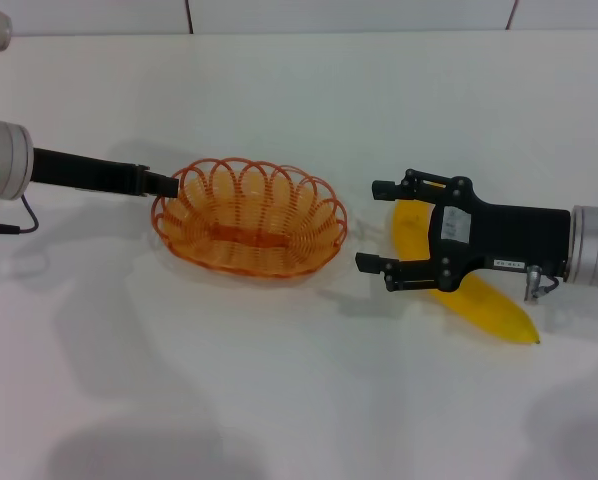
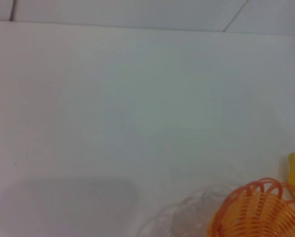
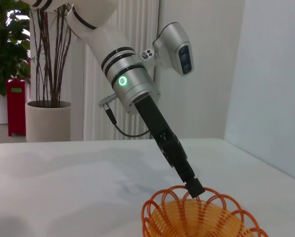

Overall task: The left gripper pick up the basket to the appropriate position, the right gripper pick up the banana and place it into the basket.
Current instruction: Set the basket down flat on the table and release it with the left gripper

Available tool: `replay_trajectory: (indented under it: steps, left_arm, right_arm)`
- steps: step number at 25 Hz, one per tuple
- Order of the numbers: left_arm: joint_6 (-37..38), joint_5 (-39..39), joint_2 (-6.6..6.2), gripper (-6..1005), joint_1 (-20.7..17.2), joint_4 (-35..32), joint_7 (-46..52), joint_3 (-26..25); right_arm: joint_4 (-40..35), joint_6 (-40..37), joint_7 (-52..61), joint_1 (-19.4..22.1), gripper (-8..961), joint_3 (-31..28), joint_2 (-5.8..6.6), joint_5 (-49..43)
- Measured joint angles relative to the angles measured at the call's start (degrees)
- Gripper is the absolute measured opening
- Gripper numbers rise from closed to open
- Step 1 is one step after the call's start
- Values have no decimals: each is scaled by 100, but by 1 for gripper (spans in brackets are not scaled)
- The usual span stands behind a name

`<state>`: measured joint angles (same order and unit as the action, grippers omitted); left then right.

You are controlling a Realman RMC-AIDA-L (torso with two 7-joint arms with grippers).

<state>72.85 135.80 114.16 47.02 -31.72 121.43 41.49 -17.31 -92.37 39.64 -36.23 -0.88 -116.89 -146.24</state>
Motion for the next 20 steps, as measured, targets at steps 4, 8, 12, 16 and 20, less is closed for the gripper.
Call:
replay_trajectory:
  steps: [4, 8, 12, 16, 20]
  left_arm:
    - [0, -14, -7, 62, 0, 0, 30, 0]
    - [3, -24, -50, 63, 0, 0, 93, -10]
    - [11, -26, -99, 93, 0, -1, 163, -19]
    - [85, -32, -136, 258, -1, -41, 171, -18]
    - [720, -141, -144, 477, -97, -680, 111, -38]
  right_arm:
    - [0, -7, 0, 2, 834, 0, 0, 0]
    - [0, -13, 0, 2, 833, 0, 4, 0]
    - [0, -27, 0, 5, 832, 0, 8, 0]
    - [0, -36, 0, 15, 831, 0, 10, 0]
    - [-6, -59, 0, 74, 830, -48, 24, 11]
